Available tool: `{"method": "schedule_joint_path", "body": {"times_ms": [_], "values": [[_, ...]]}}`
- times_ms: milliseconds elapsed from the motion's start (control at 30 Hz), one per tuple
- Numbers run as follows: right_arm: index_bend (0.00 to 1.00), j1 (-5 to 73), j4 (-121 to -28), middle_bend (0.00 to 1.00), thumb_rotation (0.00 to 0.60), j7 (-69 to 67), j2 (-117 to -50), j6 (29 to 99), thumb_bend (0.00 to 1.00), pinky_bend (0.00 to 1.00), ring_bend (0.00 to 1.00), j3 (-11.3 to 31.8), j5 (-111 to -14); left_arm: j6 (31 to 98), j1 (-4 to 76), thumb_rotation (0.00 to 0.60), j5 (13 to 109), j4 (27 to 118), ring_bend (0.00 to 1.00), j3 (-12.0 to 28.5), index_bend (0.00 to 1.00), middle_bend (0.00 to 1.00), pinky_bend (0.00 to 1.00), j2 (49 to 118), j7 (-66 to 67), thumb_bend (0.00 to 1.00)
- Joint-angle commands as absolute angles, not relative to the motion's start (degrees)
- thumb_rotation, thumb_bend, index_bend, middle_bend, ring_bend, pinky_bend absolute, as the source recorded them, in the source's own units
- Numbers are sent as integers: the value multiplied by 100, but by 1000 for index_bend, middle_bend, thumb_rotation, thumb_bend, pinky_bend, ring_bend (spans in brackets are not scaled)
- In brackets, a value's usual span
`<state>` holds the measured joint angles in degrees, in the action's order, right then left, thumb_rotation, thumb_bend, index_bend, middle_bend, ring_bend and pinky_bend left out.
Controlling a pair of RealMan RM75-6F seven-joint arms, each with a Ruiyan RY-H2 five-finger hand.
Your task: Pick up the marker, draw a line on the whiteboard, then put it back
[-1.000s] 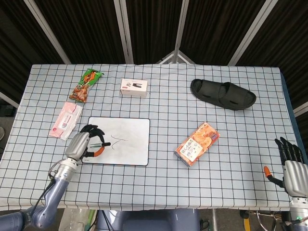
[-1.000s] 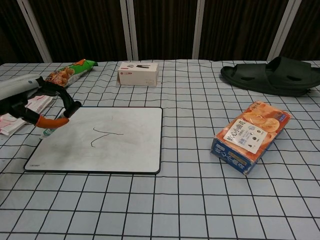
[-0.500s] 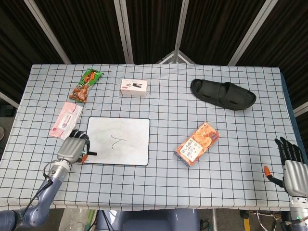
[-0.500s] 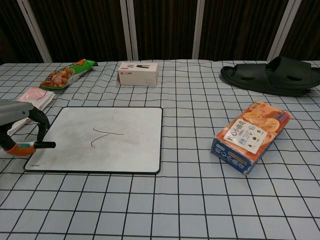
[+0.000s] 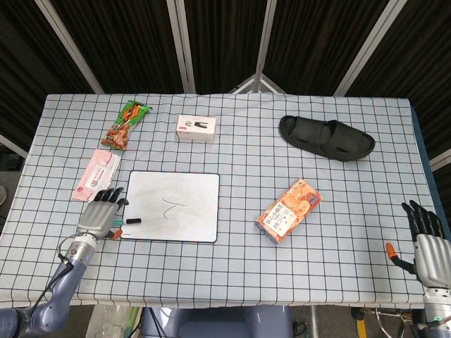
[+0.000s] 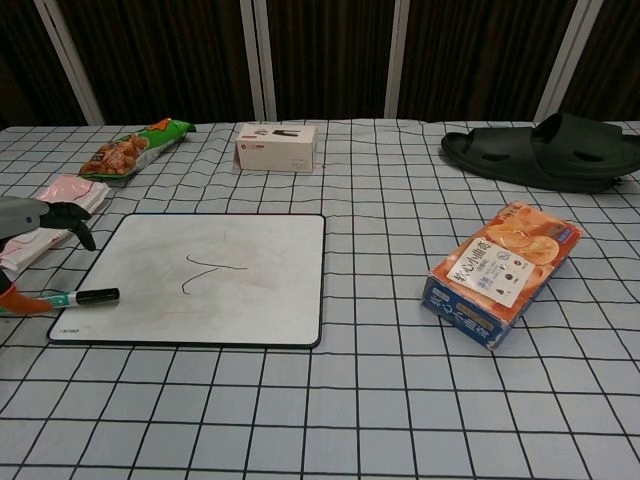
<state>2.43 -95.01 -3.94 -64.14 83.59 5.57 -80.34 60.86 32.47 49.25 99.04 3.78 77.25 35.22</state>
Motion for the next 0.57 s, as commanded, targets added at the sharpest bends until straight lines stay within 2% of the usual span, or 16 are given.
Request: {"method": "schedule_joint_path", "body": {"times_ms": [33, 133, 333, 567], "values": [[0, 244, -9506, 0, 600, -394, -6412, 8357, 344, 0, 0, 560, -8031, 6133, 3206, 600, 4993, 9955, 0, 387, 65, 0, 0, 7661, 3419, 294], [0, 245, -9508, 0, 600, -394, -6405, 8356, 343, 0, 0, 559, -8037, 6238, 3123, 600, 5164, 10073, 0, 406, 6, 0, 0, 7538, 3211, 217], [0, 260, -9471, 0, 600, -362, -6397, 8353, 344, 0, 0, 542, -8096, 7043, 2562, 600, 6058, 10460, 0, 451, 0, 0, 0, 7192, 2154, 103], [0, 277, -9456, 0, 600, -340, -6394, 8348, 343, 0, 0, 525, -8153, 8174, 1710, 600, 7404, 10440, 0, -30, 0, 0, 0, 6757, 1123, 81]]}}
